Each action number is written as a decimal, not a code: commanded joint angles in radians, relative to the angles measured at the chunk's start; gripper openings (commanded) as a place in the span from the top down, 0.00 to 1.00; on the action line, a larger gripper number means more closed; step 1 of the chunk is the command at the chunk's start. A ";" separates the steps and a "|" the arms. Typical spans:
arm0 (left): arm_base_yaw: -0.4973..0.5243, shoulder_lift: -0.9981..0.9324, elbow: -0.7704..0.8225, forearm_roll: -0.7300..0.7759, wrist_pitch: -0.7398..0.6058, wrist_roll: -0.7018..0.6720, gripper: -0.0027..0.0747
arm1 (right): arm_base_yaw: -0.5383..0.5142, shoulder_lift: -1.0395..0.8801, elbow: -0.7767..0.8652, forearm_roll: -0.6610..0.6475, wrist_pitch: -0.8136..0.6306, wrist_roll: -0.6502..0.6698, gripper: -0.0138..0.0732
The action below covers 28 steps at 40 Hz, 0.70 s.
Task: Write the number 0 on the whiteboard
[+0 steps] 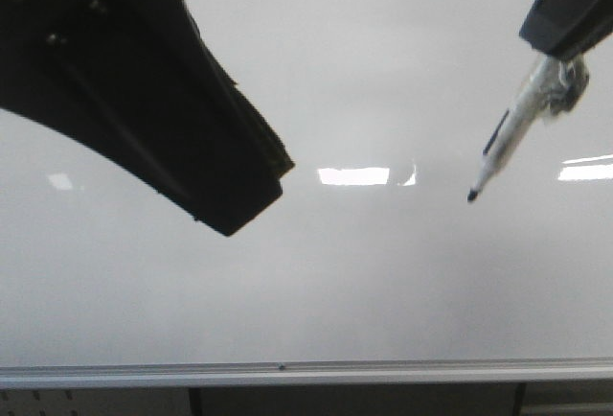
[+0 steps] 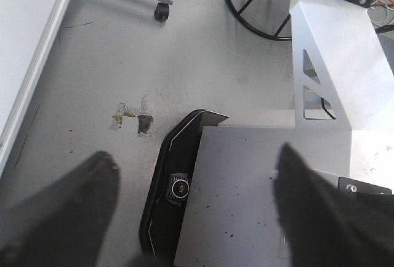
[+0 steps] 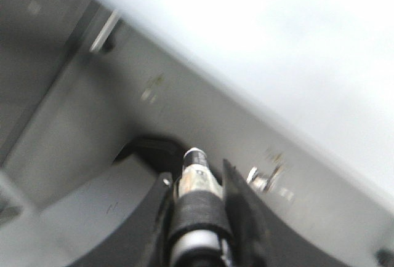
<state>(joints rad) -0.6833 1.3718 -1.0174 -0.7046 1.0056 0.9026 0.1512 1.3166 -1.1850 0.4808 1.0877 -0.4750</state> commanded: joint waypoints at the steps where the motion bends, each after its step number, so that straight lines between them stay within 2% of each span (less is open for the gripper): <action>1: -0.007 -0.034 -0.033 -0.052 -0.012 0.003 0.59 | -0.022 -0.022 -0.095 0.023 -0.112 0.004 0.92; 6: -0.007 -0.034 -0.033 -0.052 -0.012 0.003 0.82 | -0.023 -0.022 -0.173 0.022 -0.200 0.004 0.92; 11: -0.007 -0.034 -0.033 -0.052 -0.012 0.003 0.98 | -0.023 -0.011 -0.264 0.020 -0.191 0.004 0.92; 19: -0.007 -0.034 -0.033 -0.052 -0.012 0.003 0.99 | -0.023 0.085 -0.448 -0.041 -0.102 0.045 0.91; 28: -0.007 -0.034 -0.033 -0.052 -0.012 0.003 0.99 | -0.022 0.236 -0.619 -0.104 -0.069 0.101 0.91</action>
<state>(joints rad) -0.6833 1.3718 -1.0174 -0.7046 1.0056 0.9026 0.1344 1.5461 -1.7292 0.3678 1.0523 -0.3892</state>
